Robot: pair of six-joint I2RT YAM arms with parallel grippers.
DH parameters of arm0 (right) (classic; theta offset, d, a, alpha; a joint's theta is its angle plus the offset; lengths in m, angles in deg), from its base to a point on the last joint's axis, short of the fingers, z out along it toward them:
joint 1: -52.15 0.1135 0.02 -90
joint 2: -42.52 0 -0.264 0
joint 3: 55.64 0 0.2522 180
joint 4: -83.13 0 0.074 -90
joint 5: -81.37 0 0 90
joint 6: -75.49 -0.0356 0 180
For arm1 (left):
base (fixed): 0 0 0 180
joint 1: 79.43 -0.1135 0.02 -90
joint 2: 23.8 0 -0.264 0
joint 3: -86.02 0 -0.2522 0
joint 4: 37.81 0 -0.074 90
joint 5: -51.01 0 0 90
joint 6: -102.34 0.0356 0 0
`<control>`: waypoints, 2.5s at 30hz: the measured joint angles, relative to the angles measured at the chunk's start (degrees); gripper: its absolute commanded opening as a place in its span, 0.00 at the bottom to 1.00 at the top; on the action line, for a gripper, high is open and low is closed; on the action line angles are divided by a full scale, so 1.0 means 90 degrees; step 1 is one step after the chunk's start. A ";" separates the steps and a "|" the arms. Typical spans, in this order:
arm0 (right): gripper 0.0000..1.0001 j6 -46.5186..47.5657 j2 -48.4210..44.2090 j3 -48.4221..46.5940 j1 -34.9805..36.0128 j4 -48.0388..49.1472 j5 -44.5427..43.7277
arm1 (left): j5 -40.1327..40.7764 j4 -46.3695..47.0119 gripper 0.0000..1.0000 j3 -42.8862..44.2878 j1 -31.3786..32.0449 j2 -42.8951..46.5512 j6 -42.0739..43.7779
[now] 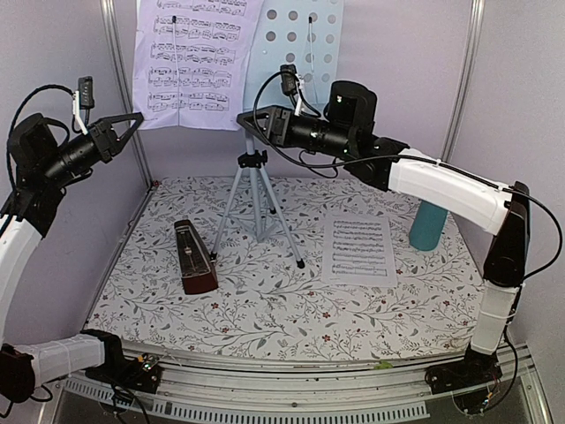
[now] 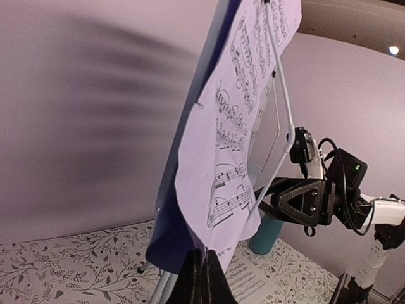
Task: Set up the instrument practice props
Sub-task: Adjust the sheet music on the music stand.
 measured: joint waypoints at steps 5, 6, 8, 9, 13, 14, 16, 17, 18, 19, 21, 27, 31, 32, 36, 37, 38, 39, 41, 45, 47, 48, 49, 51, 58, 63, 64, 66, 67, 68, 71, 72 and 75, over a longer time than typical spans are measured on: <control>0.38 -0.0134 0.0000 0.0206 0.0070 -0.0015 -0.0073 | 0.0000 0.0000 0.00 0.0000 0.0000 0.0000 0.0000; 0.38 -0.0153 0.0000 0.0238 0.0083 -0.0041 -0.0090 | 0.0000 0.0000 0.00 0.0000 0.0000 0.0000 0.0000; 0.38 -0.0199 0.0000 0.0270 0.0097 -0.0061 -0.0114 | 0.0000 0.0000 0.00 0.0000 0.0000 0.0000 0.0000; 0.38 -0.0223 0.0000 0.0272 0.0107 -0.0061 -0.0121 | 0.0000 0.0000 0.00 0.0000 0.0000 0.0000 0.0000; 0.36 -0.0306 0.0000 0.0272 0.0119 -0.0041 -0.0121 | 0.0000 -0.0002 0.00 0.0000 0.0000 0.0000 0.0000; 0.35 -0.0325 0.0000 0.0272 0.0119 -0.0041 -0.0117 | 0.0000 -0.0002 0.00 0.0000 0.0000 0.0000 0.0000; 0.34 -0.0379 0.0000 0.0265 0.0119 -0.0039 -0.0080 | 0.0000 -0.0002 0.00 0.0000 0.0000 0.0000 0.0000; 0.33 -0.0406 0.0000 0.0262 0.0119 -0.0034 -0.0039 | 0.0000 -0.0002 0.00 0.0000 0.0000 0.0000 0.0000; 0.32 -0.0432 0.0002 0.0260 0.0119 -0.0032 -0.0012 | 0.0000 -0.0002 0.00 0.0000 0.0000 0.0000 0.0002; 0.32 -0.0459 0.0002 0.0255 0.0121 -0.0032 0.0027 | 0.0000 -0.0002 0.00 0.0000 0.0000 0.0000 0.0002; 0.31 -0.0498 0.0002 0.0253 0.0129 -0.0029 0.0051 | 0.0000 -0.0002 0.00 0.0000 0.0000 0.0000 0.0002; 0.30 -0.0576 0.0032 0.0134 0.0163 -0.0012 0.0194 | 0.0000 -0.0002 0.00 0.0000 0.0000 0.0000 0.0002; 0.25 -0.0631 0.0032 0.0051 0.0202 0.0015 0.0202 | 0.0000 -0.0002 0.00 0.0000 0.0000 0.0002 0.0002; 0.23 -0.0641 0.0032 0.0046 0.0206 0.0017 0.0199 | -0.0002 -0.0002 0.00 0.0000 0.0000 0.0002 0.0002; 0.13 -0.0673 0.0032 0.0015 0.0206 0.0032 0.0175 | -0.0002 -0.0002 0.00 0.0000 0.0000 0.0002 0.0005; 0.10 -0.0678 0.0032 0.0015 0.0206 0.0032 0.0148 | -0.0002 -0.0002 0.00 0.0000 0.0000 0.0002 0.0007; 0.07 -0.0673 0.0032 0.0012 0.0206 0.0029 0.0134 | -0.0002 -0.0002 0.00 0.0000 0.0000 0.0002 0.0007; 0.05 -0.0665 0.0034 0.0007 0.0206 0.0022 0.0117 | -0.0002 -0.0002 0.00 0.0000 0.0000 0.0002 0.0007; 0.01 -0.0653 0.0085 -0.0102 0.0206 -0.0027 0.0049 | -0.0005 -0.0005 0.00 0.0000 0.0000 0.0002 0.0012; 0.00 -0.0576 0.0231 -0.0430 0.0206 -0.0165 -0.0044 | -0.0007 -0.0007 0.00 0.0000 0.0000 0.0005 0.0032; 0.00 -0.0505 0.0265 -0.0537 0.0206 -0.0245 -0.0117 | -0.0007 -0.0010 0.00 0.0000 0.0000 0.0010 0.0036; 0.00 -0.0476 0.0267 -0.0566 0.0206 -0.0279 -0.0146 | -0.0007 -0.0010 0.00 0.0000 0.0000 0.0012 0.0041; 0.00 -0.0452 0.0270 -0.0614 0.0206 -0.0325 -0.0170 | -0.0007 -0.0010 0.00 0.0000 0.0000 0.0017 0.0049; 0.00 -0.0372 0.0270 -0.0685 0.0206 -0.0379 -0.0228 | -0.0005 -0.0010 0.00 0.0000 0.0000 0.0029 0.0053; 0.00 0.0005 0.0308 -0.0976 0.0245 -0.0658 -0.0495 | -0.0005 0.0000 0.00 -0.0024 0.0000 0.0044 0.0046; 0.00 0.0243 0.0493 -0.1413 0.0248 -0.0828 -0.0627 | -0.0002 0.0015 0.00 -0.0036 0.0000 0.0041 0.0017; 0.00 0.0279 0.0529 -0.1479 0.0248 -0.0855 -0.0656 | -0.0005 0.0024 0.00 -0.0036 0.0000 0.0041 0.0010; 0.00 0.0357 0.0597 -0.1574 0.0248 -0.0913 -0.0695 | -0.0002 0.0032 0.00 -0.0036 0.0000 0.0029 -0.0002; 0.00 0.0381 0.0624 -0.1598 0.0245 -0.0935 -0.0716 | 0.0000 0.0034 0.00 -0.0032 0.0000 0.0022 -0.0002; 0.00 0.0398 0.0653 -0.1620 0.0243 -0.0959 -0.0738 | 0.0000 0.0036 0.00 -0.0029 0.0000 0.0010 -0.0002; 0.00 0.0432 0.0695 -0.1627 0.0219 -0.1039 -0.0811 | 0.0000 0.0046 0.00 0.0024 0.0000 -0.0061 -0.0002; 0.00 0.0444 0.0697 -0.1627 0.0209 -0.1056 -0.0828 | 0.0000 0.0049 0.00 0.0044 0.0000 -0.0083 -0.0002; 0.00 0.0500 0.0704 -0.1627 0.0180 -0.1078 -0.0865 | 0.0002 0.0053 0.00 0.0117 0.0000 -0.0165 -0.0002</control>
